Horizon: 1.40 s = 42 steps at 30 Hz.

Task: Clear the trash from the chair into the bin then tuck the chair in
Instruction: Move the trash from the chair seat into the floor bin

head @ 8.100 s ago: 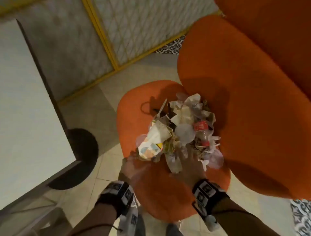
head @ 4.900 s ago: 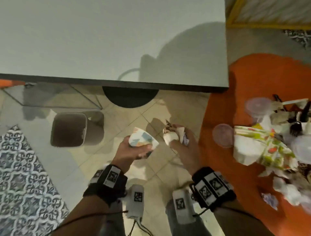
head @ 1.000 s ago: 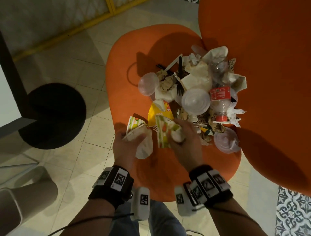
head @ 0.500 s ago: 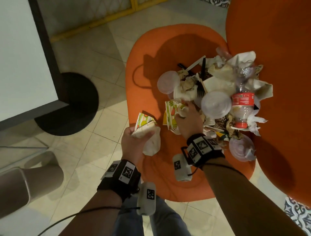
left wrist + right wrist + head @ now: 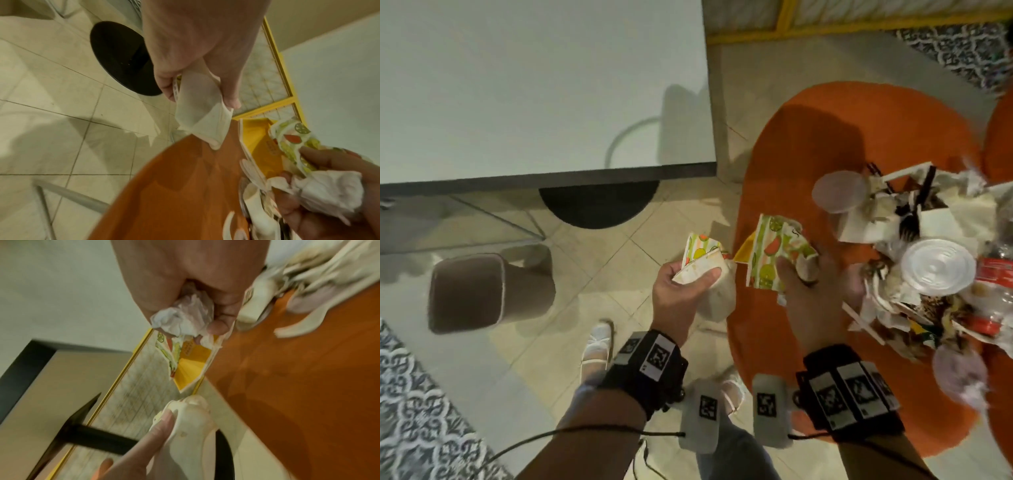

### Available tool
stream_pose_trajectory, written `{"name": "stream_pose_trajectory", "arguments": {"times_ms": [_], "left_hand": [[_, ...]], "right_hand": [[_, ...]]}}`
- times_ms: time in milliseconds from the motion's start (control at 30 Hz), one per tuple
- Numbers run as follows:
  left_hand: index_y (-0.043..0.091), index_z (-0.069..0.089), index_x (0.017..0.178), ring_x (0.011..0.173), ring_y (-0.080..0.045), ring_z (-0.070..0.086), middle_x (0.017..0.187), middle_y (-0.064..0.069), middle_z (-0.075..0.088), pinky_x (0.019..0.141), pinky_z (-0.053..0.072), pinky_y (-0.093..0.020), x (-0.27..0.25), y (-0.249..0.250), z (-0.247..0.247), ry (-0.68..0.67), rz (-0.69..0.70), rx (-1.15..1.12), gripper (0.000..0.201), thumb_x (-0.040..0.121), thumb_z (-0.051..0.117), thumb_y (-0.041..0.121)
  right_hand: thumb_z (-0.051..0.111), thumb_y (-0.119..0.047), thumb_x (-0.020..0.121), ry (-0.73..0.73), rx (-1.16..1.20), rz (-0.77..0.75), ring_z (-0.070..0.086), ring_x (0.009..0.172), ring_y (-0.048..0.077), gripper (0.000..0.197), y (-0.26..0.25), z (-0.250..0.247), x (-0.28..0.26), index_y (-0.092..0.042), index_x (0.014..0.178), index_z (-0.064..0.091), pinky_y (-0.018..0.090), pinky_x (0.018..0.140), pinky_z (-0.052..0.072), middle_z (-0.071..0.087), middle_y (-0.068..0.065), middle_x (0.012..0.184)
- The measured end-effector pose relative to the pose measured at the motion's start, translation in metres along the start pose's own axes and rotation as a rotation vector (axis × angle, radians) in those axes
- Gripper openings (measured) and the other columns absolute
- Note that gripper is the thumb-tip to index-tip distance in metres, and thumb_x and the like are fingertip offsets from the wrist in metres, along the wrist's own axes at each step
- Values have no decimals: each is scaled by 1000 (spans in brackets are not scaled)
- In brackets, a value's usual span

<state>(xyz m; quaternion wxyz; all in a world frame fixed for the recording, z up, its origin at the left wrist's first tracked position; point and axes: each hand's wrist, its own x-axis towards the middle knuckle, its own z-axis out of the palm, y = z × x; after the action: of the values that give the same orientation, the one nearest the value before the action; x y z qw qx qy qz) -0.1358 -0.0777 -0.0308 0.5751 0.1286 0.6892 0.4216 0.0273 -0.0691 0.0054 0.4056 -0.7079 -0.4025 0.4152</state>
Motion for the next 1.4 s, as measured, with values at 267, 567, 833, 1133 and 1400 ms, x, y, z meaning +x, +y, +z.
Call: {"name": "stream_pose_trajectory", "arguments": {"times_ms": [267, 567, 833, 1133, 1400], "left_hand": [[9, 61, 97, 69, -9, 62, 90, -4, 68, 48, 48, -11, 42, 8, -192, 326, -37, -56, 42, 64, 86, 14], [5, 60, 105, 90, -27, 63, 104, -12, 68, 73, 50, -29, 122, 21, -485, 725, -127, 141, 55, 63, 86, 29], [1, 47, 126, 111, -35, 53, 128, -20, 47, 92, 42, -36, 200, 17, -571, 562, -230, 401, 58, 83, 68, 35], [10, 36, 140, 128, -33, 45, 139, -17, 46, 105, 39, -40, 252, 21, -568, 254, -225, 574, 66, 86, 62, 38], [4, 59, 119, 115, -31, 56, 123, -17, 61, 94, 42, -32, 236, 35, -534, 197, -138, 649, 36, 90, 57, 26]], "right_hand": [[66, -18, 86, -290, -33, 133, 59, 107, 13, 37, -17, 198, -62, -25, 121, 55, 29, 91, 50, 62, -5, 116], [66, -21, 84, -596, -296, 202, 62, 100, 22, 37, -20, 497, -162, -22, 119, 54, 36, 87, 50, 61, -4, 101], [65, -26, 84, -627, -600, 320, 60, 105, 31, 42, 10, 635, -183, -11, 122, 54, 35, 88, 46, 63, 10, 116], [60, -66, 72, -821, -641, 402, 57, 115, 31, 90, 29, 676, -167, -21, 145, 33, 47, 97, 48, 56, 4, 131], [51, -37, 94, -865, -616, 293, 50, 123, 30, 49, 0, 616, -149, -10, 135, 47, 32, 98, 38, 54, 12, 134]]}}
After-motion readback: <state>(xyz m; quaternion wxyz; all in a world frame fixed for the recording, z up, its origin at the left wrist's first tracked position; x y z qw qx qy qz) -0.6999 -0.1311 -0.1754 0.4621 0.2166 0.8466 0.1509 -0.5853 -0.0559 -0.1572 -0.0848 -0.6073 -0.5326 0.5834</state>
